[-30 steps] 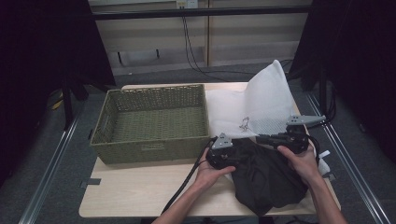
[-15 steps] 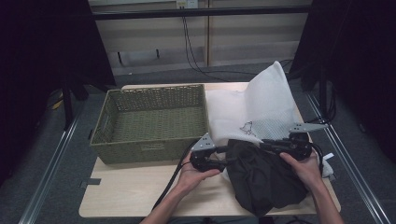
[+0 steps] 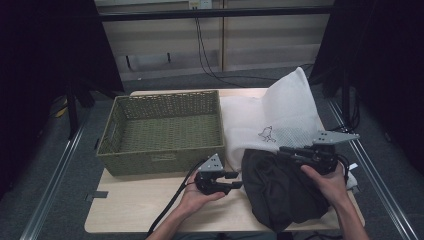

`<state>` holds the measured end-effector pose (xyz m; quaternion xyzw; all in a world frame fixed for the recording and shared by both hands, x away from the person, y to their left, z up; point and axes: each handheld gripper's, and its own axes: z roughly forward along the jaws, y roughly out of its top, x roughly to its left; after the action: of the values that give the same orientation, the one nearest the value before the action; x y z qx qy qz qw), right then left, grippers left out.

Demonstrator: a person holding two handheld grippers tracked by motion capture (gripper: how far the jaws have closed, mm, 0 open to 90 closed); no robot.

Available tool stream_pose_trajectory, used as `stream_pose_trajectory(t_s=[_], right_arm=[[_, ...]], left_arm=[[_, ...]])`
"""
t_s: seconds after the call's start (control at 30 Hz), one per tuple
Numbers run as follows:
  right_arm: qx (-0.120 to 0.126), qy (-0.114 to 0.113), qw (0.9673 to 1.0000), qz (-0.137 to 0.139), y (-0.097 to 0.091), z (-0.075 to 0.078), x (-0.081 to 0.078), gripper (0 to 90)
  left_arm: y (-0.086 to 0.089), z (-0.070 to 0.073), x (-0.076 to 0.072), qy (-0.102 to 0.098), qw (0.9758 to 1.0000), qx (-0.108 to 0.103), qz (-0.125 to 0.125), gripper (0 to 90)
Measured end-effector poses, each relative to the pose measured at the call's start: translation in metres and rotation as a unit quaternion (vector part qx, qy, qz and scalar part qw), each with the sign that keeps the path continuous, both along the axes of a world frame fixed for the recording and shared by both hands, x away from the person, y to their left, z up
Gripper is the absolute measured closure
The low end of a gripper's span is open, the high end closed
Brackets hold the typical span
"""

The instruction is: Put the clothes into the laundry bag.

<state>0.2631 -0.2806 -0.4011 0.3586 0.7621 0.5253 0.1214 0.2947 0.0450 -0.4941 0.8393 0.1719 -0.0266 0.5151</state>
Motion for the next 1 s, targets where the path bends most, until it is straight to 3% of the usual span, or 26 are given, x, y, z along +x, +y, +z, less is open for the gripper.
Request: stream_pose_trajectory(t_s=[0.07,0.13,0.27,0.4,0.43,0.5,0.57,0.67,0.8,0.87,0.93,1.0], right_arm=[[-0.018,0.01,0.9996,0.018,0.013,-0.005,-0.005,71.2],[-0.028,0.02,0.9991,0.026,0.022,-0.011,-0.007,62.4],[-0.062,0.043,0.9966,0.034,0.044,-0.03,-0.008,36.7],[-0.087,0.064,0.9933,0.04,0.053,-0.048,-0.004,25.3],[-0.098,0.064,0.9922,0.042,0.055,-0.055,-0.004,23.3],[-0.108,0.066,0.991,0.043,0.056,-0.059,-0.004,23.0],[-0.118,0.066,0.9899,0.041,0.057,-0.063,-0.003,23.4],[-0.157,0.067,0.9844,0.042,0.06,-0.069,-0.002,27.5],[-0.172,0.078,0.9816,0.031,0.058,-0.08,0.003,53.9],[-0.188,0.079,0.979,0.01,0.057,-0.081,0.005,65.7],[-0.18,0.091,0.9794,-0.006,0.053,-0.08,0.01,71.9],[-0.184,0.088,0.9789,-0.013,0.053,-0.08,0.014,76.3]], left_arm=[[-0.004,-0.005,0.0,0.001,0.9999,0.016,-0.001,50.5],[-0.007,-0.009,0.001,0.011,0.9998,0.016,-0.005,47.2],[-0.011,-0.012,0.003,0.018,0.9993,0.031,-0.001,45.6],[-0.015,-0.012,0.005,0.014,0.9983,0.056,0.0,59.4],[-0.015,-0.012,0.005,0.013,0.9985,0.054,0.002,71.0],[-0.015,-0.013,0.006,0.019,0.9987,0.047,-0.007,79.6],[-0.015,-0.012,0.005,0.018,0.9989,0.043,-0.01,84.3],[-0.013,-0.008,0.003,0.023,0.9993,0.021,-0.02,86.5],[-0.008,0.001,-0.002,0.028,0.9991,0.0,-0.031,87.5],[-0.006,0.006,-0.006,0.024,0.9988,-0.014,-0.041,87.6],[-0.007,0.008,-0.01,0.01,0.9989,0.003,-0.045,87.7],[-0.007,0.006,-0.012,0.01,0.9987,0.007,-0.05,87.8]])
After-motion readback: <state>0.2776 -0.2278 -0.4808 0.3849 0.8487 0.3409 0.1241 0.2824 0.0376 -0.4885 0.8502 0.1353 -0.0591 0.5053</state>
